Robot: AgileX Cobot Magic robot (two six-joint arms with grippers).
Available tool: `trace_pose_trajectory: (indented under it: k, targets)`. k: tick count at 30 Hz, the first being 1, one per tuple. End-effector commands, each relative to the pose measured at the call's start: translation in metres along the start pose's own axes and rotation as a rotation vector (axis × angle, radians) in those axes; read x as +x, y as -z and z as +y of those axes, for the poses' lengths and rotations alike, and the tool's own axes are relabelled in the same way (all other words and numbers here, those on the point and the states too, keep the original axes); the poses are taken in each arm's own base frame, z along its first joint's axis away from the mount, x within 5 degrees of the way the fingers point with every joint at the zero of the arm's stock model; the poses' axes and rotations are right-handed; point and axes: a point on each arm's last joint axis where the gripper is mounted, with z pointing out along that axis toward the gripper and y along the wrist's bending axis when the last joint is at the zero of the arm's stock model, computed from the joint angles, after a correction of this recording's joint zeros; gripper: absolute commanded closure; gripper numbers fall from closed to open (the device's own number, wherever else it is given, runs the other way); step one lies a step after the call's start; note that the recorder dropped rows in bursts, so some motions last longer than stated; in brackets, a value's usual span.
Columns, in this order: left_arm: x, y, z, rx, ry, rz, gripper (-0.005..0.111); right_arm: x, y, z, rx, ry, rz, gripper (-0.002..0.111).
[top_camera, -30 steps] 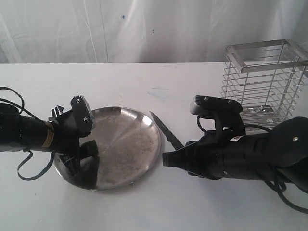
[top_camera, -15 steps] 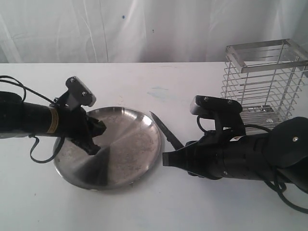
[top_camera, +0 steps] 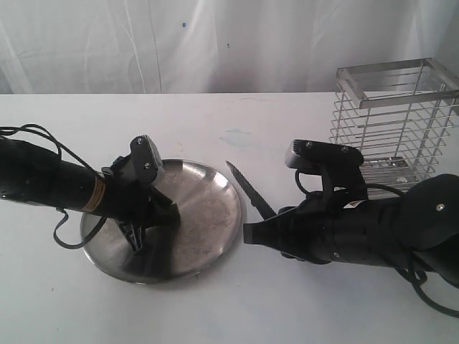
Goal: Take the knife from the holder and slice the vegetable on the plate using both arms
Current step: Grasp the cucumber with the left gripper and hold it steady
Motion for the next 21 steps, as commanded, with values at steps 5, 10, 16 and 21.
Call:
trace_pose_trajectory:
  k: [5, 10, 16, 21]
  targets:
    - [0.005, -0.002, 0.001, -0.005, -0.034, 0.042, 0.104, -0.002, 0.002, 0.003, -0.019, 0.007, 0.003, 0.108]
    - [0.002, -0.002, -0.001, 0.013, -0.025, 0.018, 0.079, -0.001, 0.002, 0.004, -0.028, 0.011, 0.017, 0.108]
    - [-0.009, 0.006, -0.002, 0.024, -0.038, -0.037, 0.055, -0.001, 0.002, 0.004, -0.028, 0.014, 0.017, 0.108]
    - [-0.029, 0.028, 0.003, -0.034, -0.053, -0.087, 0.052, -0.001, 0.002, 0.004, -0.029, 0.015, 0.019, 0.108]
